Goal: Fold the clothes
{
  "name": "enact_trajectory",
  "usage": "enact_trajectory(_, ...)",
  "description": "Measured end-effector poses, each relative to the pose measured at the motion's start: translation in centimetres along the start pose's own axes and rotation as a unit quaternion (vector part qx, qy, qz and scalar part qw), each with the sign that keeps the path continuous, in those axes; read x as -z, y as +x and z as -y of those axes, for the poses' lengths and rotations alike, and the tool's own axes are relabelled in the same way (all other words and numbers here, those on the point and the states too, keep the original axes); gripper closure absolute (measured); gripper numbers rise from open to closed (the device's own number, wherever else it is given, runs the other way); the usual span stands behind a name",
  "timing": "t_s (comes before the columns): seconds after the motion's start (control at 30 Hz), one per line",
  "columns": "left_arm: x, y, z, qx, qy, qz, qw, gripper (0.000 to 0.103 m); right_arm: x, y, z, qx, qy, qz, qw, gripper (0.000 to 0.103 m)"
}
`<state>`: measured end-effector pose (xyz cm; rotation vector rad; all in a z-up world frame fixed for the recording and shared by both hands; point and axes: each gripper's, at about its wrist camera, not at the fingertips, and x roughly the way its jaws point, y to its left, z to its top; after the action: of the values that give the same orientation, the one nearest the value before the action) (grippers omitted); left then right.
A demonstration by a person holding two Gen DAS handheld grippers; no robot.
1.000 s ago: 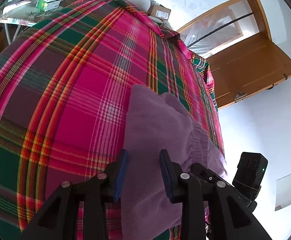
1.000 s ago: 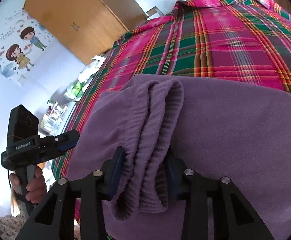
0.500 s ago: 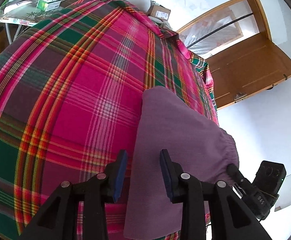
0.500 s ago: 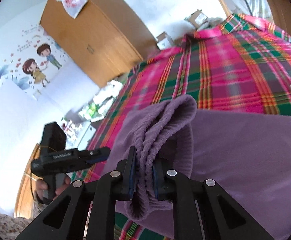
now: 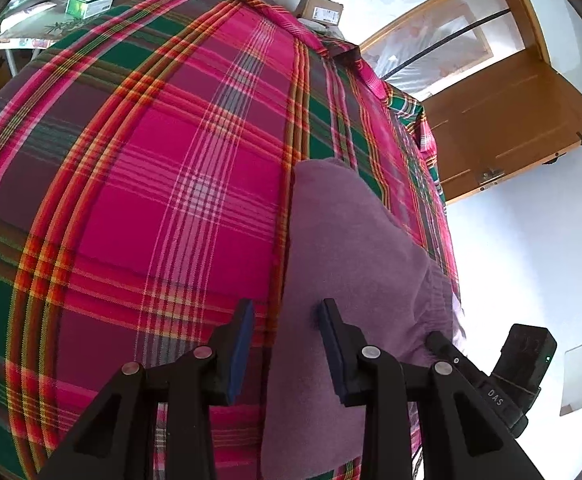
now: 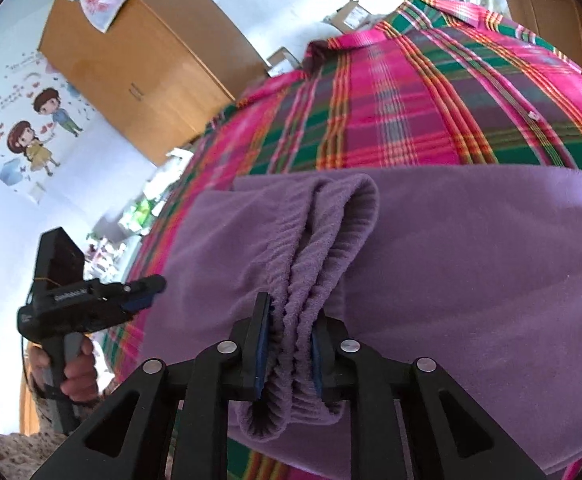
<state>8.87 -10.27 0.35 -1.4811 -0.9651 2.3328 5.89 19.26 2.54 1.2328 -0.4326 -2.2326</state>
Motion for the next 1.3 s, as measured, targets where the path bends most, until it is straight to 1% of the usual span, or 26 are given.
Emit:
enact_trajectory(0.1,0.2,0.3,0.0,-0.006,0.005,-0.004,1.0000,0.069,0.0,0.2,0.7,0.007,0.007,-0.006,1.000,0.078)
enact_trajectory(0.17,0.1,0.5,0.0,-0.008,0.007,-0.007,0.9999,0.069,0.0,0.0,0.9,0.026,0.002,-0.007,1.000,0.067)
enact_trajectory(0.23,0.0,0.6,0.0,-0.009,0.009,-0.008,0.9999,0.069,-0.2,-0.5,0.7,0.047,-0.006,-0.003,0.999,0.064)
enact_trajectory(0.27,-0.1,0.6,0.0,-0.009,0.011,-0.009,0.9999,0.069,-0.3,-0.8,0.6,0.058,-0.010,0.003,0.998,0.064)
enact_trajectory(0.37,-0.6,0.6,0.1,-0.014,0.014,-0.007,0.9998,0.069,-0.8,-2.4,-0.1,0.102,-0.026,0.051,0.993,0.064)
enact_trajectory(0.4,-0.8,0.7,0.3,-0.015,0.015,-0.005,0.9998,0.069,-1.0,-2.9,-0.3,0.109,-0.034,0.064,0.991,0.064)
enact_trajectory(0.43,-1.1,0.8,0.5,-0.015,0.016,-0.003,0.9998,0.069,-1.3,-3.1,-0.6,0.109,-0.042,0.077,0.990,0.064)
enact_trajectory(0.53,-1.8,0.9,1.0,-0.016,0.021,0.002,0.9997,0.069,-2.6,-2.2,-1.1,0.080,-0.054,0.073,0.993,0.064)
enact_trajectory(0.6,-2.3,1.1,1.3,-0.014,0.023,0.004,0.9996,0.069,-3.5,-1.0,-1.2,0.076,-0.054,0.060,0.994,0.064)
enact_trajectory(0.67,-3.1,1.5,1.4,-0.015,0.021,0.005,0.9997,0.069,-4.5,0.6,-0.9,0.062,-0.047,0.035,0.996,0.064)
enact_trajectory(0.77,-4.0,2.0,1.4,-0.020,0.019,0.006,0.9996,0.069,-5.2,2.1,-0.2,0.049,-0.033,0.011,0.998,0.064)
enact_trajectory(0.9,-5.4,3.2,1.6,-0.026,0.023,-0.004,0.9994,0.069,-5.6,3.0,0.0,0.045,-0.029,0.009,0.999,0.065)
enact_trajectory(0.93,-5.6,3.2,1.3,-0.025,0.020,-0.006,0.9995,0.069,-5.6,3.1,0.2,0.042,-0.024,0.008,0.999,0.067)
enact_trajectory(0.97,-5.9,3.5,1.3,-0.021,0.017,-0.006,0.9996,0.069,-5.7,3.3,0.4,0.041,-0.018,0.007,0.999,0.071)
enact_trajectory(1.03,-6.1,4.1,1.3,-0.022,0.016,-0.010,0.9996,0.069,-5.6,3.4,0.6,0.043,-0.012,0.004,0.999,0.076)
enact_trajectory(1.1,-6.3,4.3,1.3,-0.021,0.017,-0.010,0.9996,0.069,-5.6,3.4,0.7,0.041,-0.012,0.004,0.999,0.076)
enact_trajectory(1.2,-6.4,4.4,1.3,-0.019,0.015,-0.012,0.9996,0.069,-5.5,3.1,1.0,0.024,0.000,0.004,1.000,0.077)
enact_trajectory(1.3,-6.5,4.6,1.4,-0.019,0.016,-0.013,0.9996,0.069,-5.2,3.1,1.0,0.027,0.001,-0.007,1.000,0.077)
